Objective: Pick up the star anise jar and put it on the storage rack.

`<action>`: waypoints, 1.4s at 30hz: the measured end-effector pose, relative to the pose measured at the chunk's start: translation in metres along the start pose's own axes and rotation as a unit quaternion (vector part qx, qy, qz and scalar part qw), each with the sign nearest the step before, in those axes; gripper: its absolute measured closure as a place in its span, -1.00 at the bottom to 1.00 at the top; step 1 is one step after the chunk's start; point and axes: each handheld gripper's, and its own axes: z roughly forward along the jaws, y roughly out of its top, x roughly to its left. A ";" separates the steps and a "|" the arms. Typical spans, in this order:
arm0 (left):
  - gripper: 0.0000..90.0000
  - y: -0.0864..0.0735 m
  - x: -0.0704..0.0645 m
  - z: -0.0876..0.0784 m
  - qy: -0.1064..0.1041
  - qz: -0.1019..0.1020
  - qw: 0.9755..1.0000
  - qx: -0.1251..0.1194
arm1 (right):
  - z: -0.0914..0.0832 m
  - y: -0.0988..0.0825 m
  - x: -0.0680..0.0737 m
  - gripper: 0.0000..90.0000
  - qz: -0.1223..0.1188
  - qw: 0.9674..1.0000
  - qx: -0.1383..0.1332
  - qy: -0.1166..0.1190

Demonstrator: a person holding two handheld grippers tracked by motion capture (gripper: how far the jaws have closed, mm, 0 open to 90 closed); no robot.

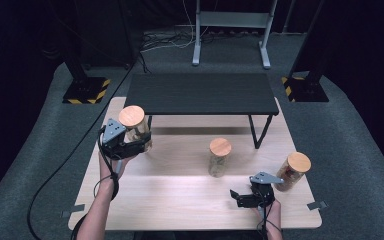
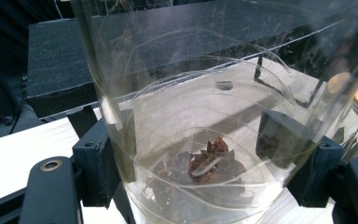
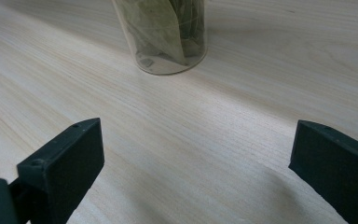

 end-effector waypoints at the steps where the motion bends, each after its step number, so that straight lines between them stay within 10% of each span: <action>1: -0.46 0.001 0.000 0.000 -0.001 0.001 1.000 0.000 | 0.000 0.000 0.000 -0.96 0.001 1.000 0.000 0.000; 42: -0.46 0.029 -0.002 0.006 -0.019 0.010 1.000 -0.007 | 0.000 0.000 0.000 -0.96 0.001 1.000 0.001 -0.002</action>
